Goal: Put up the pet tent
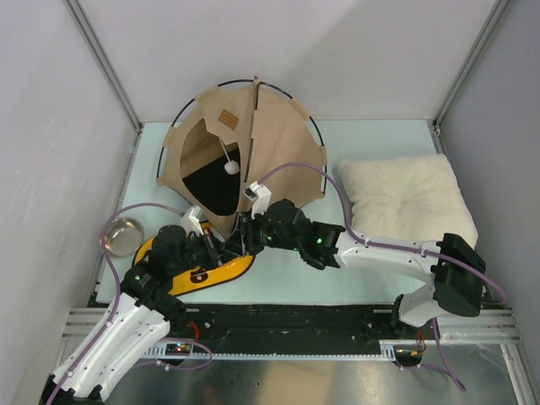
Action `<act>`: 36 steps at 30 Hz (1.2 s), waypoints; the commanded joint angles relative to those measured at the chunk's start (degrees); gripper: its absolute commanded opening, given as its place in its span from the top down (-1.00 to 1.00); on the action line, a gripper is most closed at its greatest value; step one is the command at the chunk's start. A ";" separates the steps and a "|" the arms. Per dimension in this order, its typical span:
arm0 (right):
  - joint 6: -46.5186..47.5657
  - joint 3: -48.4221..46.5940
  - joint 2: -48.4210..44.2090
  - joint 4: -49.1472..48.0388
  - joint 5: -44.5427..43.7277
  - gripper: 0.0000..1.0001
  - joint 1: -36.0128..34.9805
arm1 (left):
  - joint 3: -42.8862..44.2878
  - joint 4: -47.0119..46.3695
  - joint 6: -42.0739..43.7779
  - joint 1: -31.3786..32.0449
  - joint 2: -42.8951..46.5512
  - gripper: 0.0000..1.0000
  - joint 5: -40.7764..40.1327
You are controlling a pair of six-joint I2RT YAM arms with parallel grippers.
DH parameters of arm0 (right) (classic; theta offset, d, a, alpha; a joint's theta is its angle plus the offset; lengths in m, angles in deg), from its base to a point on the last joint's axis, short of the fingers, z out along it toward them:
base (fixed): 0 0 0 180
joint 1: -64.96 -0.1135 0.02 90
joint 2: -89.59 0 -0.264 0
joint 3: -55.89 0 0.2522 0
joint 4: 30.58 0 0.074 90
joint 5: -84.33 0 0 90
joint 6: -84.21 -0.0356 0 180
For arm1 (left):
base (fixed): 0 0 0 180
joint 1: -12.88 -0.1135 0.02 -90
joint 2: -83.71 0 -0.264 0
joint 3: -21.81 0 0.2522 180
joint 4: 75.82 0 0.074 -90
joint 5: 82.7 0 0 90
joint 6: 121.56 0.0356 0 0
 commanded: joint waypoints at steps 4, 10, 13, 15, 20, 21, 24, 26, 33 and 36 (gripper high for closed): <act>0.78 -0.16 0.91 -2.74 0.62 0.38 0.23 | 0.17 3.03 -1.11 0.52 -0.39 0.99 1.31; 0.44 -0.17 2.03 -2.47 1.73 0.39 -0.87 | 0.87 3.07 -0.75 0.52 -0.87 1.00 0.83; 0.38 -0.14 2.38 -2.62 1.86 0.44 -1.20 | 1.01 3.10 -0.63 0.52 -0.94 1.00 0.79; 0.39 -0.16 2.37 -2.90 1.68 0.53 -1.16 | 0.85 3.04 -0.66 0.51 -0.64 1.00 0.86; 0.56 -0.10 1.51 -2.55 -0.62 0.98 -0.49 | -0.46 3.08 -0.85 0.51 0.45 1.00 0.68; 0.80 -0.05 1.13 -2.01 -1.48 0.99 -0.32 | -0.68 3.05 -0.78 0.51 0.72 1.00 0.65; 1.08 -0.04 -0.34 -0.28 -3.01 1.00 1.04 | -1.41 3.06 -0.71 0.51 1.28 1.00 0.46; 1.40 -0.07 -1.72 0.63 -4.24 1.00 1.95 | -1.80 3.07 -0.55 0.58 1.46 1.00 0.49; 0.55 1.08 -5.67 -3.43 -8.21 1.00 5.77 | -2.37 3.05 0.68 0.52 0.79 1.00 0.25; 0.16 1.09 -6.13 -4.79 -8.48 1.00 7.26 | -2.56 3.10 1.56 0.51 0.03 1.00 0.12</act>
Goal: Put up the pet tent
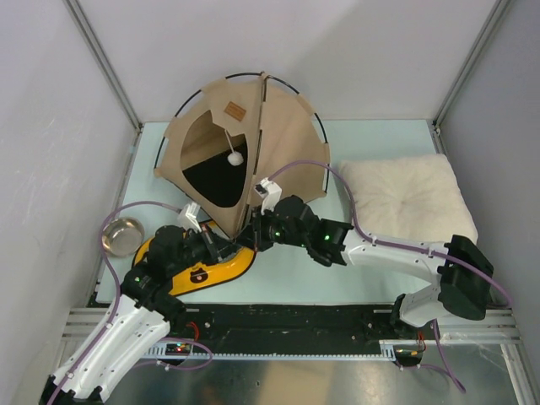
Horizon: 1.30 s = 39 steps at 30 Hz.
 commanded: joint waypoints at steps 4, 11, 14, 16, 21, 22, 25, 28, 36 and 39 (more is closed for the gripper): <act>0.20 -1.03 -3.79 -8.02 -8.73 1.00 5.39 | -1.54 7.94 2.35 0.48 -1.67 1.00 2.14; -1.05 -1.17 -3.81 -12.42 -8.70 1.00 7.63 | -0.90 7.79 4.31 0.59 -0.20 1.00 1.64; -1.90 -1.96 -3.12 -14.06 -8.20 1.00 8.76 | -0.90 7.83 4.57 0.93 0.22 1.00 1.33; -2.36 -2.41 -2.70 -15.25 -7.96 1.00 9.29 | -0.93 7.78 4.61 1.16 0.10 1.00 1.15; -2.88 -2.93 -1.81 -17.81 -7.54 1.00 9.57 | -0.87 7.64 4.81 1.95 0.04 0.99 -0.46; -3.02 -2.99 -1.70 -18.19 -7.48 1.00 9.62 | -0.89 7.61 4.87 2.12 0.21 1.00 -1.31; -3.62 -2.96 -1.45 -19.09 -7.28 1.00 9.59 | -1.02 6.73 5.80 2.46 1.42 1.00 -3.51; -4.79 -3.04 -1.43 -19.81 -7.35 1.00 9.79 | -1.99 5.38 6.69 2.79 3.23 1.00 -5.85; -9.04 -3.01 -2.06 -19.09 -8.63 1.00 11.06 | -6.10 0.46 6.59 3.49 9.48 1.00 -11.55; -9.93 -3.05 -2.24 -17.98 -8.79 1.00 10.95 | -6.73 -1.98 6.69 3.52 10.97 1.00 -13.22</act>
